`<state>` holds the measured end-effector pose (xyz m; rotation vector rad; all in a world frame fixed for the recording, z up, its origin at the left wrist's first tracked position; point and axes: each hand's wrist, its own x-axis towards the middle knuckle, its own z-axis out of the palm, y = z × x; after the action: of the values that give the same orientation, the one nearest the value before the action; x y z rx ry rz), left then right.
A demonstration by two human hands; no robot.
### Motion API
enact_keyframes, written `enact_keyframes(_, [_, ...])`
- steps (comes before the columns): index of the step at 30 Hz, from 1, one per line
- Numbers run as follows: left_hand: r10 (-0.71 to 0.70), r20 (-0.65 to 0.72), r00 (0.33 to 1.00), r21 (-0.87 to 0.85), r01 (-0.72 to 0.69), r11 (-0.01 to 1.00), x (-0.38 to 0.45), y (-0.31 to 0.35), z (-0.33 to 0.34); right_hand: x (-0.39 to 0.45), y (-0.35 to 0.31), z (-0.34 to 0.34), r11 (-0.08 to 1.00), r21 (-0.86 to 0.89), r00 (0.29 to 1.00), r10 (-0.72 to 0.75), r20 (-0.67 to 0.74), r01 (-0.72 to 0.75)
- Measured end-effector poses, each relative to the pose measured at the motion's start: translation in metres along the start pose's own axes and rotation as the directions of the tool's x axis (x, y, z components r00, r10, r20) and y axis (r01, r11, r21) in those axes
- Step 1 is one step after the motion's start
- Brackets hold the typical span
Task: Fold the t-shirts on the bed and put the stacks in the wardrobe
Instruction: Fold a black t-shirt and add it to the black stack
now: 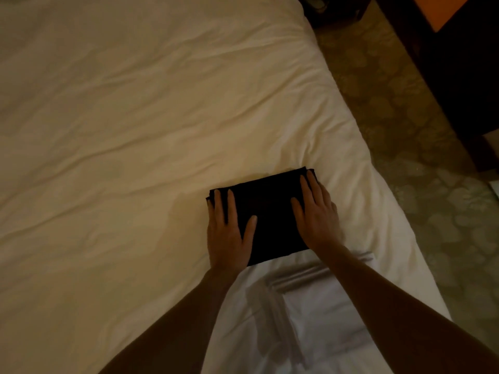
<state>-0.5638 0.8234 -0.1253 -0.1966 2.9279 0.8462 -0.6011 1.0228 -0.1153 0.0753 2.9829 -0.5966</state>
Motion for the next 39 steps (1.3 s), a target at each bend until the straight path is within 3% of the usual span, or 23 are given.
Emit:
enact_keyframes(9, [-0.108, 0.114, 0.988, -0.103, 0.119, 0.988, -0.019, 0.011, -0.051, -0.016, -0.034, -0.039, 0.977, -0.213, 0.988, 0.022, 0.15, 0.01])
enact_keyframes(13, [-0.271, 0.091, 0.958, -0.41, 0.284, 0.867, -0.046, 0.019, -0.095, -0.038, -0.062, -0.063, 0.999, 0.042, 0.953, 0.016, 0.303, -0.03])
enact_keyframes(18, [-0.313, 0.024, 0.95, -0.592, 0.266, 0.761, -0.098, 0.022, -0.163, -0.074, -0.124, -0.091, 0.966, 0.256, 0.965, -0.089, 0.248, 0.024])
enact_keyframes(24, [-0.395, 0.036, 0.918, -0.61, 0.333, 0.719, -0.179, -0.007, -0.242, -0.146, -0.237, -0.129, 0.835, 0.538, 0.964, -0.226, 0.14, 0.117])
enact_keyframes(28, [-0.46, 0.064, 0.885, -0.641, 0.39, 0.661, -0.243, -0.043, -0.281, -0.217, -0.304, -0.13, 0.736, 0.668, 0.966, -0.236, 0.109, 0.104])
enact_keyframes(34, [-0.437, -0.021, 0.899, -0.694, 0.301, 0.654, -0.339, -0.116, -0.339, -0.334, -0.379, -0.098, 0.698, 0.712, 0.964, -0.233, 0.128, 0.074])
enact_keyframes(39, [-0.448, -0.088, 0.89, -0.752, 0.235, 0.616, -0.41, -0.179, -0.384, -0.418, -0.431, -0.069, 0.603, 0.798, 0.974, -0.181, 0.136, 0.0])
